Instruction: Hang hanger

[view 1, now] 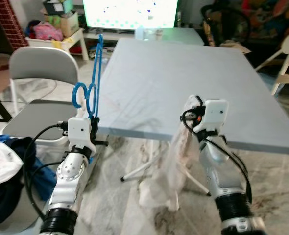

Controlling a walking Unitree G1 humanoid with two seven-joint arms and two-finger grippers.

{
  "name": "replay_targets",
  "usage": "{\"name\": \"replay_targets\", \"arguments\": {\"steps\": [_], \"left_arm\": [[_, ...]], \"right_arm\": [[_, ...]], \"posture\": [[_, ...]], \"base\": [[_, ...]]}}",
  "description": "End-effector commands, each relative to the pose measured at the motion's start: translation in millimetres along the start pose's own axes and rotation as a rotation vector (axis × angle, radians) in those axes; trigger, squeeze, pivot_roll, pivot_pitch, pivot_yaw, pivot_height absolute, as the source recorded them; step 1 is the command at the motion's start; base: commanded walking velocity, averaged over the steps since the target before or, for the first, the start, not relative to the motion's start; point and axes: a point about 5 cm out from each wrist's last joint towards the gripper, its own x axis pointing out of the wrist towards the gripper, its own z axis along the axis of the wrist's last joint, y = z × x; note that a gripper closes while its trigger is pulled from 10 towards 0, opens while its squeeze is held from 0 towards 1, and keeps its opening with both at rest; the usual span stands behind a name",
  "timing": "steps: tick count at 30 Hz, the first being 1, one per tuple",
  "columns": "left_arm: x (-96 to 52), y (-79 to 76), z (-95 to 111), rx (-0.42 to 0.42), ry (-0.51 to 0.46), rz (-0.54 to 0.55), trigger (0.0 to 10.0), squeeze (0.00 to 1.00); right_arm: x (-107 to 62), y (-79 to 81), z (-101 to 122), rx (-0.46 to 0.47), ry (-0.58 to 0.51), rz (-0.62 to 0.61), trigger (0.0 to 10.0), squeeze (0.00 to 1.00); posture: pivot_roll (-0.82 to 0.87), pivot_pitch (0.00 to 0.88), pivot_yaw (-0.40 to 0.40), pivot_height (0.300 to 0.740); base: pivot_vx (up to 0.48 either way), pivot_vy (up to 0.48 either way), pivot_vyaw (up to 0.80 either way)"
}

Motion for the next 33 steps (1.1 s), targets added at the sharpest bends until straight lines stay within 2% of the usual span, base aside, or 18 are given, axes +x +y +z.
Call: {"name": "replay_targets", "arguments": {"steps": [1, 14, 24, 33], "left_arm": [[0.9, -4.3, 8, 0.004, -0.039, -0.027, 10.0, 0.00], [-9.7, -6.6, 5, -0.003, -0.030, -0.038, 10.0, 0.00], [-3.9, -7.7, 12, -0.004, -0.049, -0.038, 10.0, 0.00], [-5.6, -7.3, 9, -0.010, -0.038, -0.031, 10.0, 0.00]], "right_arm": [[3.1, -3.7, 8, -0.019, -0.038, -0.010, 10.0, 0.00], [5.9, 0.9, 20, -0.055, -0.097, 0.011, 10.0, 0.00], [9.0, 0.8, 20, -0.038, -0.097, 0.010, 10.0, 0.00], [8.6, 1.2, 20, -0.031, -0.095, 0.011, 10.0, 0.00]], "posture": [[0.21, 0.075, -0.026, 0.740], [0.21, 0.128, -0.027, 0.740], [0.21, 0.122, -0.030, 0.740], [0.21, 0.129, -0.038, 0.740]], "base": [[0.274, 0.000, 0.00], [0.399, 0.000, 0.00], [0.420, 0.000, 0.00], [0.420, 0.000, 0.00]]}}
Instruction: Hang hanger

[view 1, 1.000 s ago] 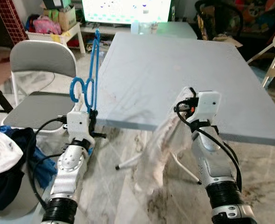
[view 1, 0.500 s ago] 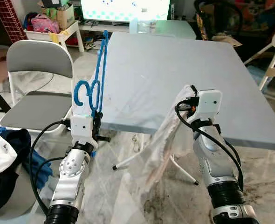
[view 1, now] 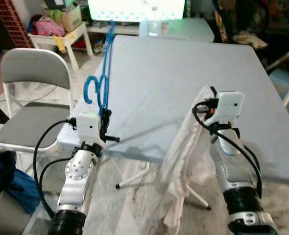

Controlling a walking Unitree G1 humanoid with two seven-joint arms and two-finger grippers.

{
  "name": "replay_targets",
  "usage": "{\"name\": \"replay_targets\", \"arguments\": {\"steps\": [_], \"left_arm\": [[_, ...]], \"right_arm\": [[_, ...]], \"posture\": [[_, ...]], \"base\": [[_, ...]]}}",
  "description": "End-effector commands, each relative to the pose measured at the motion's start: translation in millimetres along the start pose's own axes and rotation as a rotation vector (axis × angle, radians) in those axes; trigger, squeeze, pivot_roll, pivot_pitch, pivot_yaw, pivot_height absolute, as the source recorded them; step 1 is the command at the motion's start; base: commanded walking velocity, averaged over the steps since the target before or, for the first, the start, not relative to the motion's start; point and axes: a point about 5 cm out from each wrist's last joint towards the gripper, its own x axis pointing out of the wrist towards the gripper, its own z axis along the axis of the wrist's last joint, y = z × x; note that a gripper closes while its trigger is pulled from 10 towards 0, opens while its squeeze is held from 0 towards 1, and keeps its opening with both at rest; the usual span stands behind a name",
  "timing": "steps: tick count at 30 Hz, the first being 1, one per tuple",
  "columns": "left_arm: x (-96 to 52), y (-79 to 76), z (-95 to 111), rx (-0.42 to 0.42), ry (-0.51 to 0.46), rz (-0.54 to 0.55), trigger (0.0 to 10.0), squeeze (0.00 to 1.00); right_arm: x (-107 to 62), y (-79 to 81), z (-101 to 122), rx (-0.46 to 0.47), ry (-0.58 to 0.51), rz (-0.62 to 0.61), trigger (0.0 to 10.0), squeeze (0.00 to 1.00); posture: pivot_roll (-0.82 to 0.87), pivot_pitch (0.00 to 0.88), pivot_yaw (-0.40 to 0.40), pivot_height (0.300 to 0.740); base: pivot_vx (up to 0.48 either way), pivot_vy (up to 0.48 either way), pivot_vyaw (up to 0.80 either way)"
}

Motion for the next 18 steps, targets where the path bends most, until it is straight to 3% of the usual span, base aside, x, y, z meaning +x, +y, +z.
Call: {"name": "replay_targets", "arguments": {"steps": [1, 4, 18], "left_arm": [[-5.5, 7.5, -12, -0.007, 0.066, 0.029, 10.0, 0.00], [-5.9, 7.3, -12, -0.008, 0.067, 0.031, 10.0, 0.00], [-18.5, 3.9, -22, -0.001, 0.123, 0.032, 10.0, 0.00]], "right_arm": [[2.8, 8.9, 7, 0.012, -0.031, 0.024, 10.0, 0.00], [2.7, 9.1, 6, 0.012, -0.029, 0.025, 10.0, 0.00], [2.3, 7.1, 3, -0.006, -0.007, 0.052, 10.0, 0.00]], "posture": [[0.21, 0.129, -0.038, 0.740], [0.21, 0.131, -0.040, 0.740], [0.22, 0.151, -0.063, 0.740]], "base": [[0.420, 0.000, 0.00], [0.416, 0.000, 0.00], [0.000, 0.000, 0.00]]}}
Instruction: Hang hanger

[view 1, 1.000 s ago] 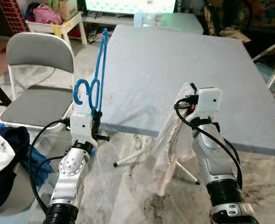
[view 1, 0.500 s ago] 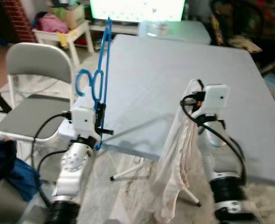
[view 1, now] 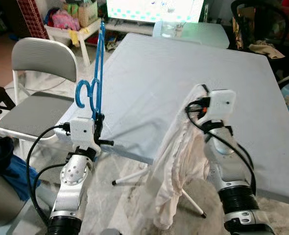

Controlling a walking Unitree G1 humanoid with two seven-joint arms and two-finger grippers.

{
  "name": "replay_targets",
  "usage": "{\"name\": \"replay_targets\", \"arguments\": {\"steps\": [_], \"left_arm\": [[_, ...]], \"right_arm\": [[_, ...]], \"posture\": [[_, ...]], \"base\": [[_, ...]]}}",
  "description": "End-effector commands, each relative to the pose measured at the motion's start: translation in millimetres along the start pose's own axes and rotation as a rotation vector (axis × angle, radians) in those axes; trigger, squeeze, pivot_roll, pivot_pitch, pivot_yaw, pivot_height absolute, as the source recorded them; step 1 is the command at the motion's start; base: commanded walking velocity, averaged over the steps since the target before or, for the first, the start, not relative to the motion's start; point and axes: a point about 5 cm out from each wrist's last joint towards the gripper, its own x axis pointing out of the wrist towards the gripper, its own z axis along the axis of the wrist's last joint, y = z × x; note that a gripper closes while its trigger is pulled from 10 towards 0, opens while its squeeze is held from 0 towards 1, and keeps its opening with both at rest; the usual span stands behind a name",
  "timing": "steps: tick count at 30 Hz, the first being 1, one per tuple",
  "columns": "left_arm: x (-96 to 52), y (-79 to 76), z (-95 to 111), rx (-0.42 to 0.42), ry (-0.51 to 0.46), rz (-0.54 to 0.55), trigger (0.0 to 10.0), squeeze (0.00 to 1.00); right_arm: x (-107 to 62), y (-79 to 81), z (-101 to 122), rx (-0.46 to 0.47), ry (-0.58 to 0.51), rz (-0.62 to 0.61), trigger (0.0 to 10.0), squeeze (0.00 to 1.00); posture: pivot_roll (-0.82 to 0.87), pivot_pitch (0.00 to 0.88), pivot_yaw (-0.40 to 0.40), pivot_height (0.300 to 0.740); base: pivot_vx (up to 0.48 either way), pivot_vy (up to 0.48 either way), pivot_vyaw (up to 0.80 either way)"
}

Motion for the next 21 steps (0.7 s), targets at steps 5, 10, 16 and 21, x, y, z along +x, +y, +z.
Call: {"name": "replay_targets", "arguments": {"steps": [5, 10, 16, 21], "left_arm": [[-5.7, -6.3, -10, -0.001, 0.062, -0.027, 10.0, 0.00], [-6.1, -6.7, -6, 0.031, 0.060, -0.040, 10.0, 0.00], [-2.6, -12.0, 12, 0.046, 0.016, -0.090, 10.0, 0.00], [-1.5, -18.9, 36, 0.136, -0.094, -0.140, 10.0, 0.00]], "right_arm": [[2.8, -2.2, 4, -0.006, -0.009, 0.002, 10.0, 0.00], [2.1, 0.0, 1, -0.004, 0.002, 0.008, 10.0, 0.00], [1.9, 2.9, -2, 0.007, 0.023, 0.025, 10.0, 0.00], [40.2, 3.8, 34, 0.042, -0.049, 0.132, 10.0, 0.00]], "posture": [[0.23, 0.154, -0.064, 0.740], [0.24, 0.161, -0.061, 0.740], [0.25, 0.173, -0.062, 0.740], [0.28, 0.196, -0.074, 0.740]], "base": [[0.000, 0.000, 0.00], [0.000, 0.000, 0.00], [0.000, 0.000, 0.00], [0.000, 0.000, 0.00]]}}
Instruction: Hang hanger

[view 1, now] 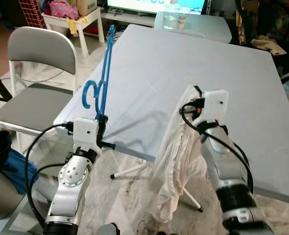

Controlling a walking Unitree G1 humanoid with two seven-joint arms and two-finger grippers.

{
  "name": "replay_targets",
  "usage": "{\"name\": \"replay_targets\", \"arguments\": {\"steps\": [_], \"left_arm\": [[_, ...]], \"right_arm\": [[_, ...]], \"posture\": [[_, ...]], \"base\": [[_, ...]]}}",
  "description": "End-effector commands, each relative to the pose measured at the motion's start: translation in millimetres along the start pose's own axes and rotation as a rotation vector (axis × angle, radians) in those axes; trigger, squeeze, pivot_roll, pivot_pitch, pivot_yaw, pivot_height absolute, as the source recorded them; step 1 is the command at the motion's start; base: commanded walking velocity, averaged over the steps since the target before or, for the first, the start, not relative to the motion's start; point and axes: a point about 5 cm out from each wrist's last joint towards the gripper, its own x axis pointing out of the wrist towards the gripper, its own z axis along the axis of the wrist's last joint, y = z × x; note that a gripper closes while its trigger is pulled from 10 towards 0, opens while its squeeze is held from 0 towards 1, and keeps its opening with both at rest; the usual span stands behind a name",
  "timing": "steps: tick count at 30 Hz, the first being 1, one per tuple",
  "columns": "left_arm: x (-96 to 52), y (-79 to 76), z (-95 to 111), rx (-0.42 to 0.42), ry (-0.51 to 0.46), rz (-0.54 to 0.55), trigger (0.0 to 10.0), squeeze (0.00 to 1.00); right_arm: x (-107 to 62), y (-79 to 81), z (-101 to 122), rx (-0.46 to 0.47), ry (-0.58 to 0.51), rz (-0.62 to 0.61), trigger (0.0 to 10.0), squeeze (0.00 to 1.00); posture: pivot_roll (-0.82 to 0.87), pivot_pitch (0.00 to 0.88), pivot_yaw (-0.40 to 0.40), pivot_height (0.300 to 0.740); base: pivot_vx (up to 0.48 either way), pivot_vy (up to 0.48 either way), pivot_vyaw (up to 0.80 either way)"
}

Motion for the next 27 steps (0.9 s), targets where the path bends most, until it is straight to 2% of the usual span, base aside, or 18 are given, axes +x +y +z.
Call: {"name": "replay_targets", "arguments": {"steps": [1, 3, 4, 5, 6, 10, 11, 13, 16, 17, 19, 20, 23, 25, 27], "left_arm": [[2.4, -7.6, 10, 0.018, -0.042, -0.041, 10.0, 0.00], [2.7, -8.3, 14, 0.016, -0.047, -0.042, 10.0, 0.00], [1.5, -8.3, 14, 0.011, -0.042, -0.040, 10.0, 0.00], [0.2, -7.9, 12, 0.013, -0.036, -0.037, 10.0, 0.00], [-2.4, -7.1, 10, 0.014, -0.026, -0.031, 10.0, 0.00], [-6.8, -5.6, 7, 0.009, -0.013, -0.009, 10.0, 0.00], [-6.8, -5.6, 7, 0.009, -0.013, -0.009, 10.0, 0.00], [-8.9, -5.1, 6, 0.002, -0.007, 0.007, 10.0, 0.00], [-12.3, -4.9, 7, -0.001, -0.005, 0.024, 10.0, 0.00], [-13.4, -4.8, 6, -0.001, -0.004, 0.028, 10.0, 0.00], [-13.4, -4.8, 6, -0.001, -0.004, 0.028, 10.0, 0.00], [-14.0, -4.7, 7, -0.001, -0.004, 0.030, 10.0, 0.00], [-13.8, -4.4, 7, 0.003, -0.005, 0.034, 10.0, 0.00], [-13.6, -4.2, 7, 0.004, -0.005, 0.037, 10.0, 0.00], [-13.3, -4.4, 8, 0.005, -0.006, 0.039, 10.0, 0.00]], "right_arm": [[19.6, -5.7, 24, 0.014, -0.052, 0.032, 10.0, 0.00], [36.9, -4.3, 39, 0.022, -0.058, 0.094, 10.0, 0.00], [55.2, -2.4, 54, 0.030, -0.058, 0.151, 10.0, 0.00], [65.9, -1.3, 64, 0.038, -0.049, 0.176, 10.0, 0.00], [80.9, -0.3, 82, 0.023, -0.049, 0.193, 10.0, 0.00], [97.2, -0.4, 115, -0.021, -0.082, 0.187, 10.0, 0.00], [97.2, -0.4, 115, -0.021, -0.082, 0.187, 10.0, 0.00], [104.3, -4.8, 136, 0.000, -0.109, 0.152, 10.0, 0.00], [109.7, -28.8, 186, -0.019, -0.238, -0.045, 10.0, 0.00], [107.4, -43.3, 216, -0.053, -0.331, -0.154, 10.0, 0.00], [107.4, -43.3, 216, -0.053, -0.331, -0.154, 10.0, 0.00], [103.3, -50.9, 242, -0.155, -0.420, -0.224, 10.0, 0.00], [93.0, -54.6, 283, -0.405, -0.578, -0.335, 10.0, 0.00], [88.4, -56.4, 295, -0.458, -0.635, -0.364, 10.0, 0.00], [86.9, -57.2, 296, -0.501, -0.653, -0.358, 10.0, 0.00]], "posture": [[0.28, 0.196, -0.074, 0.740], [0.28, 0.199, -0.077, 0.740], [0.28, 0.201, -0.083, 0.740], [0.28, 0.205, -0.088, 0.740], [0.29, 0.208, -0.095, 0.740], [0.30, 0.216, -0.105, 0.740], [0.30, 0.216, -0.105, 0.740], [0.31, 0.218, -0.111, 0.740], [0.32, 0.224, -0.119, 0.740], [0.33, 0.226, -0.120, 0.740], [0.33, 0.226, -0.120, 0.740], [0.34, 0.225, -0.119, 0.740], [0.34, 0.225, -0.120, 0.740], [0.34, 0.225, -0.120, 0.740], [0.34, 0.226, -0.121, 0.740]], "base": [[0.000, 0.000, 0.00], [0.000, 0.000, 0.00], [0.000, 0.000, 0.00], [0.000, 0.000, 0.00], [0.000, 0.000, 0.00], [0.000, 0.000, 0.00], [0.000, 0.000, 0.00], [0.000, 0.000, 0.00], [0.000, 0.000, 0.00], [0.000, 0.000, 0.00], [0.000, 0.000, 0.00], [0.000, 0.000, 0.00], [0.000, 0.000, 0.00], [0.000, 0.000, 0.00], [0.000, 0.000, 0.00]]}}
